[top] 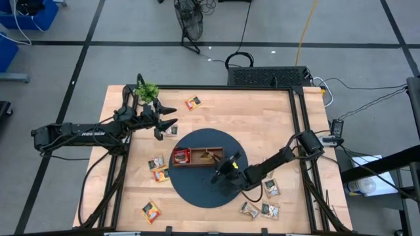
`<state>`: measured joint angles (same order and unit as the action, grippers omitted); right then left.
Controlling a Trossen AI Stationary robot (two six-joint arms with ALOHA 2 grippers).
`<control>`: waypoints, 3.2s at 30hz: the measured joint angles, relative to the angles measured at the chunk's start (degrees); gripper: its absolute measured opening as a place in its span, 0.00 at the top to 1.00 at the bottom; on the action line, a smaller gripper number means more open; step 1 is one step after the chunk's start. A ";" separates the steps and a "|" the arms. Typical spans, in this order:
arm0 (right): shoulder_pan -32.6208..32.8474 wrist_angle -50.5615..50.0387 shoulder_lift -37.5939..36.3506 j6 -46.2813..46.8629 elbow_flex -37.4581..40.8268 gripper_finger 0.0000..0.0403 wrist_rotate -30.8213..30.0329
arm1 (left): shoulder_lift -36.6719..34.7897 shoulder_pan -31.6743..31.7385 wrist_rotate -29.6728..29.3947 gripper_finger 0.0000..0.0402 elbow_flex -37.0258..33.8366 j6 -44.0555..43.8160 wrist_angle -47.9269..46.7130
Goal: Pick & Place Tea
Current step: Put the yellow tea bag into the right section of the wooden organizer
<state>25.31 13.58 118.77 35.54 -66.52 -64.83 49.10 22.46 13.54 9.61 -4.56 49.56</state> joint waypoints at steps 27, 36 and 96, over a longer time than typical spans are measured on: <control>-1.35 0.39 -0.04 -6.52 0.04 0.59 -1.11 | 0.00 0.01 0.00 0.44 0.00 0.00 0.00; -1.48 7.24 -0.03 -19.30 0.04 0.59 -7.07 | 0.00 0.02 -0.02 0.44 0.00 0.00 0.00; -27.44 -26.66 -14.35 -42.85 -4.09 0.88 77.14 | 0.02 0.02 -0.02 0.44 0.00 0.00 -0.02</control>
<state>-2.13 -13.08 104.42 -7.31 -70.61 12.32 49.12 22.48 13.52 9.61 -4.56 49.54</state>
